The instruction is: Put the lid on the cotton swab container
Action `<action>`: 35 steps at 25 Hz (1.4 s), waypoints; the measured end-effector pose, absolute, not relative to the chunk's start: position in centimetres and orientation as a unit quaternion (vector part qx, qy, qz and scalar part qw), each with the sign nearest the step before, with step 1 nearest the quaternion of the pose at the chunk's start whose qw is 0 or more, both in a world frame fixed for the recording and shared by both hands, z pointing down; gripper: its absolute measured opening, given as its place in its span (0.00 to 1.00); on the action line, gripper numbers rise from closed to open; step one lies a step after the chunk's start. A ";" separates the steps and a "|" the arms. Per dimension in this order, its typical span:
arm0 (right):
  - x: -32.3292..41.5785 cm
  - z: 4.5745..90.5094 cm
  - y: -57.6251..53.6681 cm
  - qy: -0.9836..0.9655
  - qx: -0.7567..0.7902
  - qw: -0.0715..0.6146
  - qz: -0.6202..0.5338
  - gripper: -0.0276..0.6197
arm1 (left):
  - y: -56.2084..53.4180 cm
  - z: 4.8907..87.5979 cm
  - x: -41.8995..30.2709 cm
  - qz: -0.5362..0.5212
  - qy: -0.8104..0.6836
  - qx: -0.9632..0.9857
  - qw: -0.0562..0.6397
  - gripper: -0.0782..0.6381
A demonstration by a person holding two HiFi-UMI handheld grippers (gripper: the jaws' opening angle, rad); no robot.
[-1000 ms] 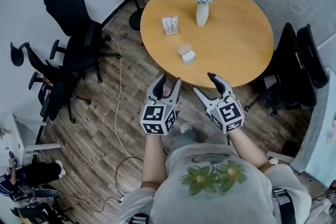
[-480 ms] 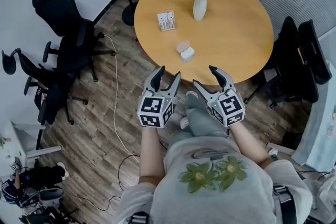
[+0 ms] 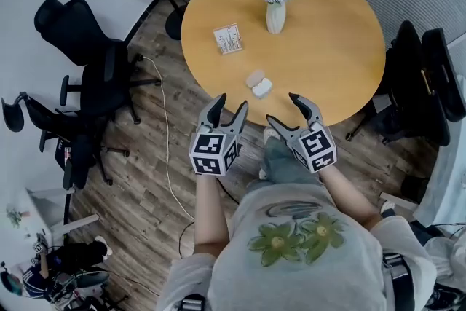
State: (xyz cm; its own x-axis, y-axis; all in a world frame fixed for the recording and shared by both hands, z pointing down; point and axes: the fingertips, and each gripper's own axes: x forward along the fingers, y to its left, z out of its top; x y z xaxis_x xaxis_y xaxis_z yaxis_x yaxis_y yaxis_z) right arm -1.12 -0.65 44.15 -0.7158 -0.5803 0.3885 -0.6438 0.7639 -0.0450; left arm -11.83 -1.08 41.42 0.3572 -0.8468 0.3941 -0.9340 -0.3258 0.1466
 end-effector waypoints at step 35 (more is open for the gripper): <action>-4.7 57.4 -8.5 -0.895 0.288 0.292 0.174 0.58 | -10.3 56.4 -11.5 -0.001 -0.443 0.725 0.528 0.42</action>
